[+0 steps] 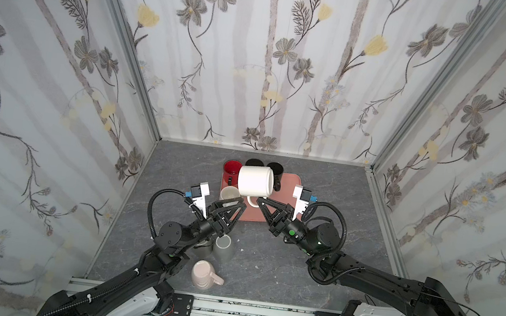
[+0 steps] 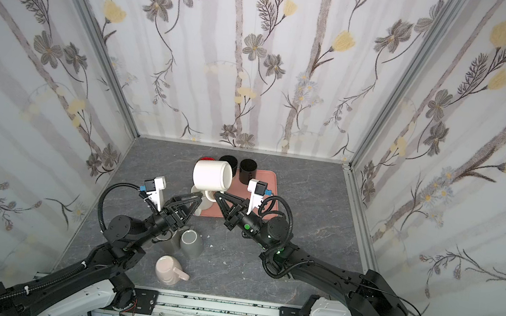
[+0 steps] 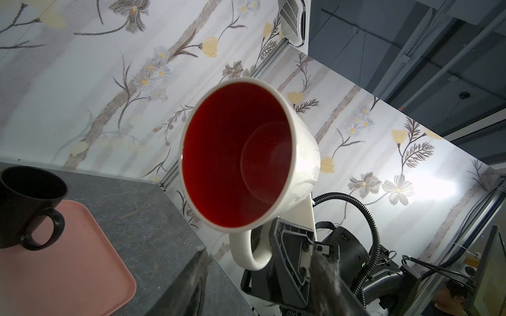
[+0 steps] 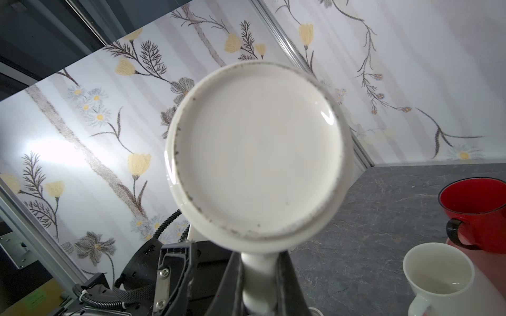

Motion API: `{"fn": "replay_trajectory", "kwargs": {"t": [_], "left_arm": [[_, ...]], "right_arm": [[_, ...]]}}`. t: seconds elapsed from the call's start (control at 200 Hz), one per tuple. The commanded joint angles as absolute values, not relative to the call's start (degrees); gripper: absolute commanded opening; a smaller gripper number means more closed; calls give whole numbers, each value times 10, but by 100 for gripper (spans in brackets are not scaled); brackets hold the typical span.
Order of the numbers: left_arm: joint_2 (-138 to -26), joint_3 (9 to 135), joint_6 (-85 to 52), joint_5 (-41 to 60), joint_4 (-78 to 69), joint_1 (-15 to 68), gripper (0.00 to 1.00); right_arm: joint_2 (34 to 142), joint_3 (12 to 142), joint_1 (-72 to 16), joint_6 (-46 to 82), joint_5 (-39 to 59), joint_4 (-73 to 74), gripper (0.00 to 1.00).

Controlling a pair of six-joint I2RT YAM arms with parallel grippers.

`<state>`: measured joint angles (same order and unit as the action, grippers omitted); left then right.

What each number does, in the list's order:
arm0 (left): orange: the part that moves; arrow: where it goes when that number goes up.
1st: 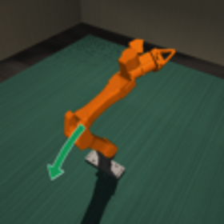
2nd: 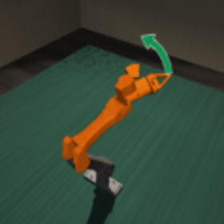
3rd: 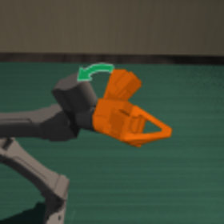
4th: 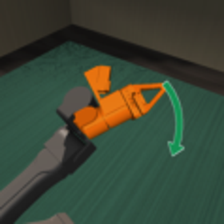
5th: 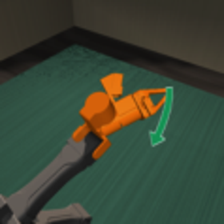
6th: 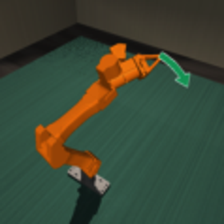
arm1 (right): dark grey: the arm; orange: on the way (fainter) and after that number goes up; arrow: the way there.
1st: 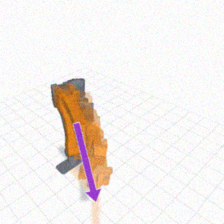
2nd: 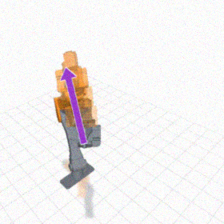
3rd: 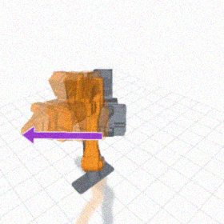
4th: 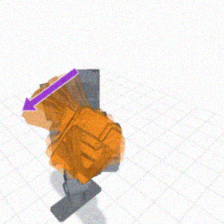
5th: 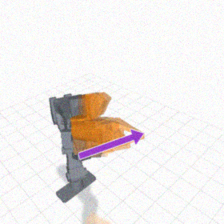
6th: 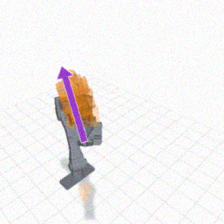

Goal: Turn the mug right side up
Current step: 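Close the left gripper on the cream mug's handle while the right gripper releases, then set the cream mug upright on the tray with left gripper while right withdraws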

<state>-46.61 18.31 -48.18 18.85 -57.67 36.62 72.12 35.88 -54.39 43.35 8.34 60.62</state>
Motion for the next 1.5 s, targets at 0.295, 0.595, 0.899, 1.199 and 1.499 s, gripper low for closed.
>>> {"fn": "replay_trajectory", "kwargs": {"t": [0.295, 0.595, 0.899, 1.199, 1.499], "left_arm": [[-466, 195, -476, 180, -608, 374, 34], [-462, 196, -468, 157, -585, 386, 30], [-470, 206, -458, 135, -573, 404, 8], [-468, 263, -413, 102, -442, 422, 0], [-519, 388, -330, -5, -165, 454, 0]], "right_arm": [[761, 377, -561, 485, 119, 732, 0], [773, 375, -566, 494, 113, 737, 0], [778, 376, -567, 498, 111, 736, 0], [728, 344, -566, 465, 62, 673, 33], [570, 295, -563, 386, -99, 416, 51]]}}
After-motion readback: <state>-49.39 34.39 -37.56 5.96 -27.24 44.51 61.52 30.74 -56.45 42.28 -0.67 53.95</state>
